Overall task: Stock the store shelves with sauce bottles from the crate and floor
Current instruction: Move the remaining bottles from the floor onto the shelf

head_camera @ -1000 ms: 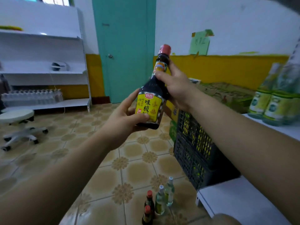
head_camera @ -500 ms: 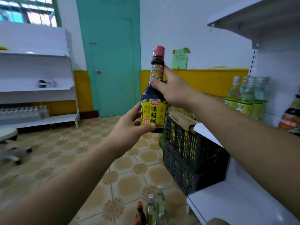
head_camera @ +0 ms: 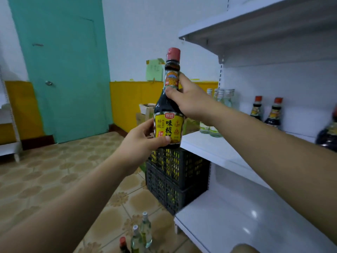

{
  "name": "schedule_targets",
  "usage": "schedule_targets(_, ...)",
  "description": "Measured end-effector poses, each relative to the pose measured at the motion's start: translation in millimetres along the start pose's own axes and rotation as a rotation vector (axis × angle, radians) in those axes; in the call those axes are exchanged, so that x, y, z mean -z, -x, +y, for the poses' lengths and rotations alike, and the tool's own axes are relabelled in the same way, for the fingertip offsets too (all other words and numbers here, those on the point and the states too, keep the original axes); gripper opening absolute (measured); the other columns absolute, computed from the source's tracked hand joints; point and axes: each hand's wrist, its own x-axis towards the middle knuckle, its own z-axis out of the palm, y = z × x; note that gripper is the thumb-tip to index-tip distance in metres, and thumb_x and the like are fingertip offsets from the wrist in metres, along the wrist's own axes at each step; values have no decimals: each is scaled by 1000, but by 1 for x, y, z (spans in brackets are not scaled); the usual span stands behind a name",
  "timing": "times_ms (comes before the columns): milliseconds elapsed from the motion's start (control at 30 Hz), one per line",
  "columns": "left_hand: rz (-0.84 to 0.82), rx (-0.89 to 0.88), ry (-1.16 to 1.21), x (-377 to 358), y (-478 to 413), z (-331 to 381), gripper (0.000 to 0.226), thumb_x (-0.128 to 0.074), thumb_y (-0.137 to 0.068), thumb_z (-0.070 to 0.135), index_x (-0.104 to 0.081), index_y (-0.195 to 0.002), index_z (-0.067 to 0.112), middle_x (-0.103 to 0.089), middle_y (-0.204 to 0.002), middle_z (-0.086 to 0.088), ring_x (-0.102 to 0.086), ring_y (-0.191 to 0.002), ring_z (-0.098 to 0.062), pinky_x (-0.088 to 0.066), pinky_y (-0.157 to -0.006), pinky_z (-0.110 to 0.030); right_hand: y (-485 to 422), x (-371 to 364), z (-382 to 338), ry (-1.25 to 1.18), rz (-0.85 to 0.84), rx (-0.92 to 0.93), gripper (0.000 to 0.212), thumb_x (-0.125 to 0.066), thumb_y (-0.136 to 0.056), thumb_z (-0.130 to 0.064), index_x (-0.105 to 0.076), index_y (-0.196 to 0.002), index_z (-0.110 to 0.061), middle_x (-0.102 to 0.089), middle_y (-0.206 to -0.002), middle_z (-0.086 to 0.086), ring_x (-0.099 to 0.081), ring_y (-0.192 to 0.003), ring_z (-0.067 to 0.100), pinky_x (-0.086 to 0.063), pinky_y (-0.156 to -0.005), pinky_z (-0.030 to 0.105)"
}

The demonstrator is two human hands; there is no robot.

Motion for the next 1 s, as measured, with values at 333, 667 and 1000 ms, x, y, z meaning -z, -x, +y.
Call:
schedule_targets(333,-387,-17,47,-108,-26,-29,49,-75,-78,9,-58,-122,21,-68,-116,-1,-69,-96,-12,-51,-87,-22,81,79,43,250,198,-339,40,-47,-99,-35,-34,-136,-28,-61,-115,2,-61,-103,22,-50,-91,38)
schedule_targets(667,-762,-44,54,-258,-33,-54,50,-75,-78,10,-55,-118,33,-70,-104,11,-68,-94,-8,-50,-87,-28,193,161,84,389,460,-652,82,-60,-92,-38,-4,-150,-44,-60,-124,-7,-60,-107,17,-50,-94,41)
schedule_targets(1000,-987,-349,-345,-373,-42,-57,86,-72,-79,42,-26,-149,25,-38,-148,10,-36,-134,-9,-31,-103,-22,271,231,99,454,743,-723,78,-58,-95,-21,-8,-151,-45,-59,-131,-5,-58,-113,18,-50,-95,39)
